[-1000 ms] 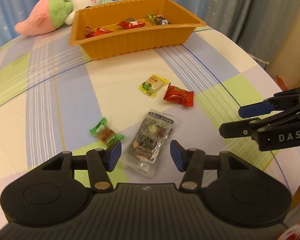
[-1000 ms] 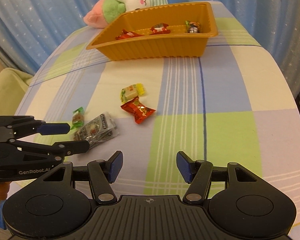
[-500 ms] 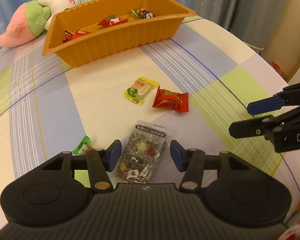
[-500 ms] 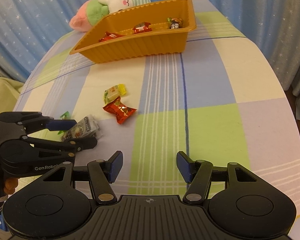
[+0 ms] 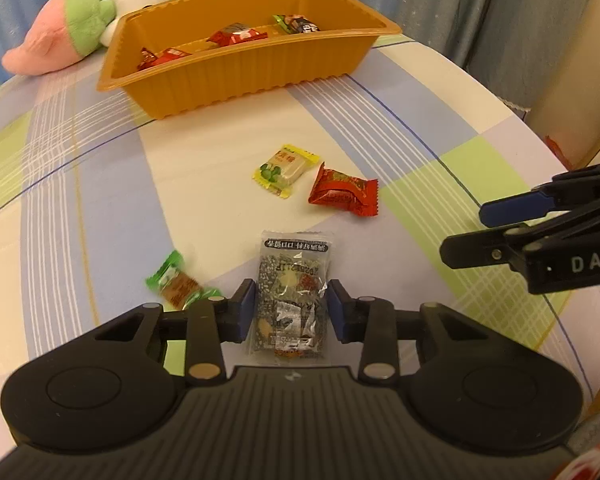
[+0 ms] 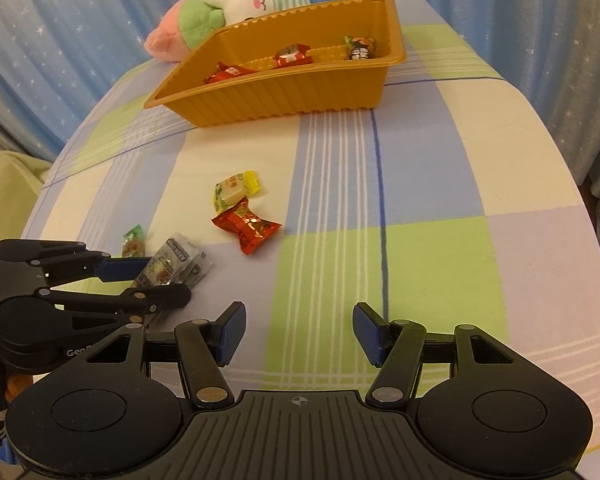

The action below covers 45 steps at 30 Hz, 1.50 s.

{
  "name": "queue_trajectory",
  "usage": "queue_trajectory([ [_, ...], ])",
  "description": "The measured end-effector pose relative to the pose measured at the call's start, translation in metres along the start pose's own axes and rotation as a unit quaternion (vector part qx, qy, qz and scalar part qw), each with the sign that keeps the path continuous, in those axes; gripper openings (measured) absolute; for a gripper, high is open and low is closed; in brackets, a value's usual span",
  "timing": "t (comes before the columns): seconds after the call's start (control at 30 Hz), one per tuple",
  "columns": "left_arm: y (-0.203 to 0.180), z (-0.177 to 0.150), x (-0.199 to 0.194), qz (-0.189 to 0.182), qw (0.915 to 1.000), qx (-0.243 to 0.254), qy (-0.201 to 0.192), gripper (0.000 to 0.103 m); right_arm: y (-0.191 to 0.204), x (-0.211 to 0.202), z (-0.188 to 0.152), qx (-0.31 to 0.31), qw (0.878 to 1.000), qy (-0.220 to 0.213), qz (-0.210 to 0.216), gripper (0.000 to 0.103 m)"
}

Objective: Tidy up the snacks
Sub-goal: 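Grasp the clear nut snack pack with the left tool while the right tool grasps the green candy, then carry both held snacks over the orange tray with both tools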

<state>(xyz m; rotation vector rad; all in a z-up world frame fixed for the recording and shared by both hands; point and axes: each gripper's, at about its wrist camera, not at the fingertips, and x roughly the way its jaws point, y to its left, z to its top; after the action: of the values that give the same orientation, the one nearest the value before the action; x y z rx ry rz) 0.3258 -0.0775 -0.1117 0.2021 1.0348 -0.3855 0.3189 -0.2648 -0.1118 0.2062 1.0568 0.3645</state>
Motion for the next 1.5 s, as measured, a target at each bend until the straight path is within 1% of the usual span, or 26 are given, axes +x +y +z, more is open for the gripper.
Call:
queue_trajectory([
  [0.17, 0.008, -0.011, -0.017, 0.007, 0.9998, -0.019, -0.006, 0.035, 0.008, 0.003, 0.005, -0.016, 1.0, -0.007, 0.013, 0.06],
  [0.37, 0.03, -0.029, -0.036, 0.032, 0.9975, -0.062, -0.008, 0.035, 0.035, 0.014, 0.014, -0.056, 0.997, -0.014, 0.042, 0.06],
  [0.53, 0.053, -0.043, -0.05, 0.056, 0.9931, -0.102, -0.012, 0.035, 0.065, 0.029, 0.02, -0.092, 0.994, -0.011, 0.066, 0.059],
  [0.73, 0.081, -0.054, -0.063, 0.086, 0.9855, -0.145, -0.018, 0.035, 0.099, 0.047, 0.026, -0.135, 0.987, -0.012, 0.09, 0.059],
  [0.8, 0.089, -0.058, -0.067, 0.095, 0.9832, -0.155, -0.02, 0.035, 0.11, 0.053, 0.028, -0.146, 0.985, -0.013, 0.095, 0.057],
  [0.87, 0.097, -0.061, -0.071, 0.103, 0.9809, -0.164, -0.023, 0.035, 0.119, 0.06, 0.031, -0.157, 0.983, -0.01, 0.1, 0.046],
  [1.1, 0.119, -0.071, -0.081, 0.117, 0.975, -0.187, -0.026, 0.035, 0.14, 0.088, 0.038, -0.182, 0.979, 0.004, 0.089, 0.039],
  [1.17, 0.123, -0.072, -0.081, 0.118, 0.9745, -0.189, -0.026, 0.035, 0.143, 0.094, 0.038, -0.186, 0.979, 0.009, 0.085, 0.035],
  [1.4, 0.129, -0.069, -0.081, 0.116, 0.9749, -0.188, -0.029, 0.035, 0.148, 0.103, 0.034, -0.205, 0.976, 0.012, 0.068, 0.03],
  [1.47, 0.13, -0.067, -0.08, 0.115, 0.9755, -0.185, -0.029, 0.035, 0.15, 0.104, 0.033, -0.217, 0.974, 0.01, 0.062, 0.022],
  [1.5, 0.13, -0.066, -0.08, 0.114, 0.9758, -0.184, -0.029, 0.035, 0.15, 0.104, 0.033, -0.222, 0.973, 0.009, 0.061, 0.022],
])
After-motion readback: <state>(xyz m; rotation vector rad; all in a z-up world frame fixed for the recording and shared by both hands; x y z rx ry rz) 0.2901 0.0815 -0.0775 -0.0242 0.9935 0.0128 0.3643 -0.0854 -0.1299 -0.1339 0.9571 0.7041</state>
